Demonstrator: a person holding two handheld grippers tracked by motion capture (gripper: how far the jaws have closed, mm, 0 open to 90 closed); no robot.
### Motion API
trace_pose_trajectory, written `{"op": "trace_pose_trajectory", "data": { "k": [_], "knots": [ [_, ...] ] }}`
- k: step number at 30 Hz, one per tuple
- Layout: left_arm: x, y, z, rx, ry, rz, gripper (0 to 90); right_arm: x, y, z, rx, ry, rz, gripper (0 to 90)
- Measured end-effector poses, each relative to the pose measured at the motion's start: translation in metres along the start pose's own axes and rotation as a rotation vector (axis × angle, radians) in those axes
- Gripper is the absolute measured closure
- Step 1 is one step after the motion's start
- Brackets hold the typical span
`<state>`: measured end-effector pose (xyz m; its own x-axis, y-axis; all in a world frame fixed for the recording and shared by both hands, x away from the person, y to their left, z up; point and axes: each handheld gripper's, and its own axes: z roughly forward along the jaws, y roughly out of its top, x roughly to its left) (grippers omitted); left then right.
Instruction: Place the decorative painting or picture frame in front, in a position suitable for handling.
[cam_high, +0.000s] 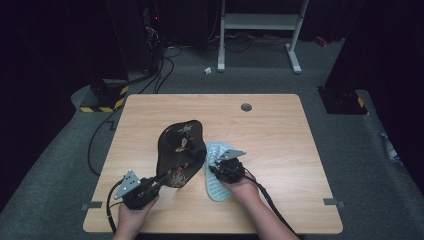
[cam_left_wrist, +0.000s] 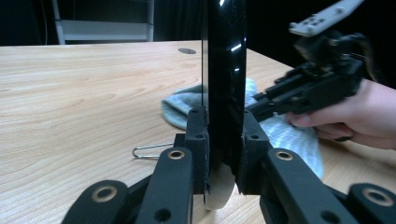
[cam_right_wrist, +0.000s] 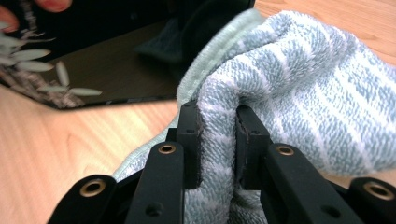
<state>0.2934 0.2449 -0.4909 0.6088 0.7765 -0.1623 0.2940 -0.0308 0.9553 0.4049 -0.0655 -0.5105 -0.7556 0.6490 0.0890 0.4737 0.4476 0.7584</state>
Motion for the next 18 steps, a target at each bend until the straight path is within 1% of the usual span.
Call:
{"op": "trace_pose_trajectory", "data": {
  "k": [1,6,8,11,16,18],
  "knots": [
    [-0.001,0.0,0.001,0.001,0.001,0.001,78.0,0.0,-0.003,-0.004,-0.006,-0.003,0.003,74.3],
    [-0.004,0.0,0.005,-0.002,0.008,-0.007,78.1,0.0,-0.017,-0.025,-0.021,-0.045,-0.014,74.0],
    [-0.005,0.001,0.006,-0.001,0.015,-0.002,78.0,0.0,-0.021,-0.033,-0.027,-0.059,-0.015,74.0],
    [-0.008,0.001,0.008,-0.004,0.022,-0.013,78.1,-0.001,-0.029,-0.046,-0.03,-0.086,-0.02,73.7],
    [-0.012,0.001,0.01,-0.002,0.038,-0.023,77.9,-0.003,-0.041,-0.059,-0.035,-0.128,-0.028,73.2],
    [-0.014,0.001,0.012,0.006,0.033,-0.031,77.3,-0.004,-0.046,-0.062,-0.037,-0.141,-0.026,73.0]
  ]
}}
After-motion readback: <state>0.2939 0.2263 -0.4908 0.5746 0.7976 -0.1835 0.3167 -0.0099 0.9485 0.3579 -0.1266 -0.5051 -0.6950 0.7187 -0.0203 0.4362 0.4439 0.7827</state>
